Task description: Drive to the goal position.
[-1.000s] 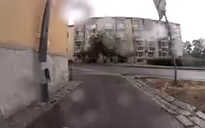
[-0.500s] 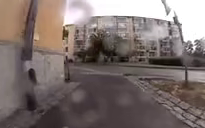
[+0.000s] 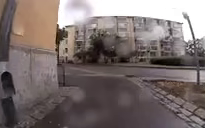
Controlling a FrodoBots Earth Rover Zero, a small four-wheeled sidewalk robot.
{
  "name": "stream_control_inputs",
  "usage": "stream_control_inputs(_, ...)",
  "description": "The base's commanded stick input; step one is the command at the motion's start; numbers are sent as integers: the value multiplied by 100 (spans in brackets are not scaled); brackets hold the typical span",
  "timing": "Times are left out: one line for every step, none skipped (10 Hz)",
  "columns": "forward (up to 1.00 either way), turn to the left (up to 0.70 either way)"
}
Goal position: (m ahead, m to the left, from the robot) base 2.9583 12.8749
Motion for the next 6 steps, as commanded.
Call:
stream_control_inputs(85,0)
stream_control_inputs(85,0)
stream_control_inputs(85,0)
stream_control_inputs(85,0)
stream_control_inputs(85,0)
stream_control_inputs(85,0)
